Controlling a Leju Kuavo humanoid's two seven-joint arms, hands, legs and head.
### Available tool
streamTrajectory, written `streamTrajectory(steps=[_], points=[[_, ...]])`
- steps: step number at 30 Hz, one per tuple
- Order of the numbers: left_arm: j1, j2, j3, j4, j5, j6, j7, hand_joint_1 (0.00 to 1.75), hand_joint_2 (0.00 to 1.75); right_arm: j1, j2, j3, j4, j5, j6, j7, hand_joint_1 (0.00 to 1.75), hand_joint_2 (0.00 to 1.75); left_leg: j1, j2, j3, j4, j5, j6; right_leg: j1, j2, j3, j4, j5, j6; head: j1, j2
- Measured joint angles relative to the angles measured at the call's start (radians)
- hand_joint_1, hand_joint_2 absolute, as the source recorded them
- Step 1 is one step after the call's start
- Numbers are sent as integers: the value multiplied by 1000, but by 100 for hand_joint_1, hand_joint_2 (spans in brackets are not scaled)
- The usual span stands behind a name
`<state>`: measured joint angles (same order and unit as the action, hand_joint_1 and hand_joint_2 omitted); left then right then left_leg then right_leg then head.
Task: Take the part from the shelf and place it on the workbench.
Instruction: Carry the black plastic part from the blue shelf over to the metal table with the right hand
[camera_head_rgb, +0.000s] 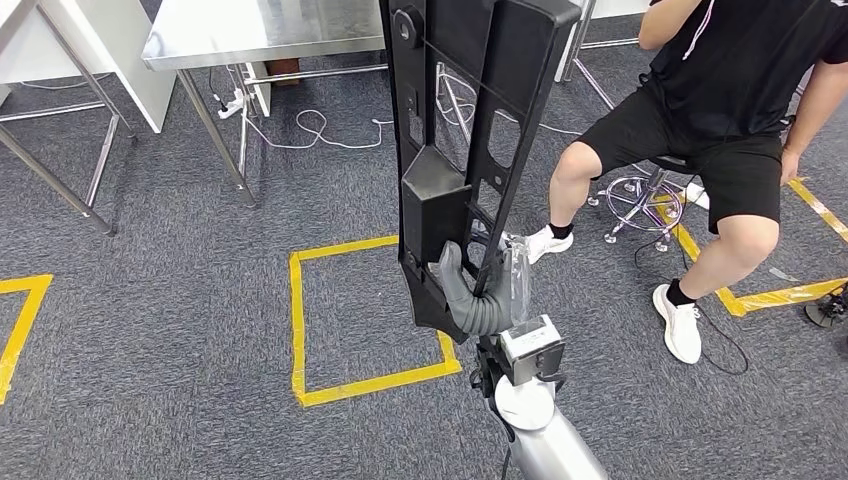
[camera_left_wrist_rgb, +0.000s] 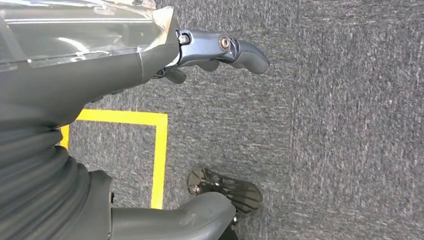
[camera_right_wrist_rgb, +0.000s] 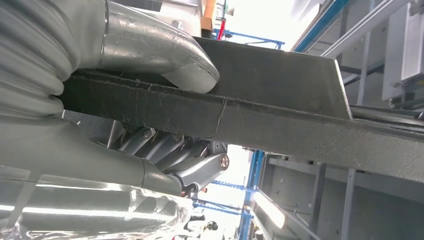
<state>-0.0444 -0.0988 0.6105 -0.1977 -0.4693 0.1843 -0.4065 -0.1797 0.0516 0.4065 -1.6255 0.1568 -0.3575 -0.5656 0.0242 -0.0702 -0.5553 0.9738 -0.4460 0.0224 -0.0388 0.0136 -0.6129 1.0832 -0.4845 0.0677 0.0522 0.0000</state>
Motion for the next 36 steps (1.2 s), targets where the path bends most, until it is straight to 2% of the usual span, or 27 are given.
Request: streamTrajectory(steps=[1, 2, 5, 7, 8, 10, 11, 12, 13, 15, 16, 18, 19, 21, 22, 23, 25, 26, 27, 28, 30, 31, 32, 33, 34, 36], points=[[0, 1, 0, 0, 0, 0, 0, 0, 175, -1, 0, 2, 0, 0, 0, 0, 175, 175, 0, -2, -3, 11, -8, -9, -1, 3, 24, -44, 12, -2, 0, 0], [-1, 2, 0, 0, -1, 0, 0, 0, 175, -1, -1, 4, 1, 0, -1, 1, 175, 175, 0, -3, -7, 20, -14, -16, -1, 5, 38, -68, 16, -8, -1, 0], [2, 3, 0, 0, -1, -1, -1, 0, 175, 0, 0, 8, 1, 0, -3, 5, 175, 175, 5, -2, -9, 25, -21, -26, 4, 5, 39, -63, 10, -39, -3, 0], [2, 3, 0, 0, -1, -1, -1, 0, 175, -1, 1, 9, 1, 0, -3, 7, 175, 175, 8, 23, -26, 68, -44, -32, 5, 0, 46, -64, 6, -54, -3, 0], [1, 4, 0, 0, -1, -1, -1, 0, 175, 0, 1, 9, 1, 0, -3, 8, 175, 175, 8, 40, -51, 119, -67, -35, 6, -3, 50, -64, 3, -60, -4, 0], [-1, 4, 0, 0, -1, -2, -1, 0, 175, 0, 1, 10, 1, 0, -3, 9, 175, 175, 7, 62, -131, 258, -117, -35, 14, -11, 55, -64, -3, -69, -4, 0], [0, 4, 0, 0, -1, -2, -1, 0, 175, 0, 1, 10, 2, 0, -3, 9, 175, 175, 6, 66, -166, 308, -126, -32, 19, -13, 58, -64, -6, -74, -4, 0], [1, 4, 0, 0, -1, -2, -1, 0, 175, 1, 1, 10, 2, 0, -3, 10, 175, 175, 5, 67, -185, 323, -115, -27, 23, -15, 62, -64, -10, -77, -4, 0], [2, 4, 0, 0, -1, -2, -1, 0, 175, 1, 1, 11, 2, 0, -3, 10, 175, 175, 2, 67, -183, 297, -83, -18, 28, -17, 68, -64, -15, -79, -4, 0], [2, 5, 0, 0, -1, -2, 0, 0, 175, 0, 2, 15, 2, -1, -2, 11, 175, 175, -11, 71, -133, 172, -6, 12, 35, -19, 83, -66, -25, -81, -4, 0], [2, 6, 1, 0, -1, -2, 1, 0, 175, -1, 2, 16, 2, -2, -1, 11, 175, 175, -18, 76, -107, 116, 17, 26, 39, -20, 89, -67, -31, -80, -3, 0], [0, 9, 1, 0, 0, 0, 2, 0, 175, -3, 1, 20, 3, -6, 1, 12, 175, 175, -30, 82, -82, 68, 19, 44, 38, -24, 93, -71, -38, -73, -3, 0], [0, 9, 1, 0, 0, 1, 3, 0, 175, -4, 1, 22, 4, -7, 2, 13, 175, 175, -34, 80, -80, 61, 17, 47, 38, -27, 95, -74, -40, -68, -3, 0], [1, 8, 1, 0, 0, 3, 3, 0, 175, -4, 1, 25, 4, -11, 2, 13, 175, 175, -30, 74, -59, 32, 20, 46, 37, -29, 96, -73, -46, -61, -4, 0], [1, 6, 1, 0, 0, 4, 3, 0, 175, -5, 0, 25, 4, -12, 2, 12, 175, 175, -27, 72, -45, 16, 23, 46, 38, -28, 88, -53, -53, -59, -3, 0], [1, 5, 1, 0, 0, 6, 3, 0, 175, -7, -1, 26, 4, -14, 2, 11, 175, 175, -23, 69, -31, 2, 24, 45, 38, -25, 66, -11, -68, -58, -2, 0], [0, 3, 1, 0, -1, 7, 3, 0, 175, -8, -6, 26, 6, -16, 2, 10, 175, 175, -23, 64, -18, -3, 18, 46, 33, -19, -14, 120, -105, -55, -2, 0], [-1, 2, 1, 0, -1, 8, 3, 0, 175, -6, -9, 26, 8, -16, 2, 10, 175, 175, -23, 61, -14, -2, 13, 46, 30, -17, -55, 174, -115, -50, -2, 0], [0, 1, 1, 0, -2, 9, 3, 0, 175, -5, -12, 26, 9, -17, 2, 10, 175, 175, -23, 56, -8, -2, 6, 44, 25, -17, -81, 196, -107, -40, -2, 0], [0, 0, 1, 0, -2, 10, 3, 0, 175, -4, -14, 26, 10, -18, 2, 10, 175, 175, -21, 52, 1, -1, -1, 40, 21, -17, -86, 177, -80, -27, -2, 0], [2, -2, 1, 0, -2, 11, 3, 0, 175, -4, -17, 26, 11, -18, 2, 10, 175, 175, -18, 46, 18, 6, -21, 28, 10, -17, -45, 47, 2, 1, -2, 0], [2, -2, 1, 0, -2, 10, 3, 0, 175, -5, -18, 26, 12, -19, 2, 9, 175, 175, -18, 43, 22, 13, -34, 21, 7, -16, -19, -15, 31, 5, -2, 0], [1, -1, 2, 0, -2, 10, 3, 0, 175, -5, -19, 27, 13, -20, 2, 9, 175, 175, -19, 41, 23, 18, -44, 14, 7, -16, -1, -54, 45, 0, -2, 0], [1, -1, 2, 0, -3, 10, 3, 0, 175, -5, -20, 27, 14, -21, 2, 8, 175, 175, -20, 40, 23, 21, -52, 8, 8, -15, 8, -69, 46, -11, -3, 0], [1, 0, 2, 0, -3, 10, 3, 0, 175, -6, -20, 27, 15, -23, 2, 8, 175, 175, -20, 40, 24, 22, -57, 2, 13, -14, 11, -70, 41, -24, -3, 0], [0, 0, 2, 0, -5, 10, 2, 0, 175, -7, -20, 28, 15, -25, 2, 7, 175, 175, -15, 43, 29, 26, -67, -8, 10, -13, 19, -72, 35, -43, -4, 0]])
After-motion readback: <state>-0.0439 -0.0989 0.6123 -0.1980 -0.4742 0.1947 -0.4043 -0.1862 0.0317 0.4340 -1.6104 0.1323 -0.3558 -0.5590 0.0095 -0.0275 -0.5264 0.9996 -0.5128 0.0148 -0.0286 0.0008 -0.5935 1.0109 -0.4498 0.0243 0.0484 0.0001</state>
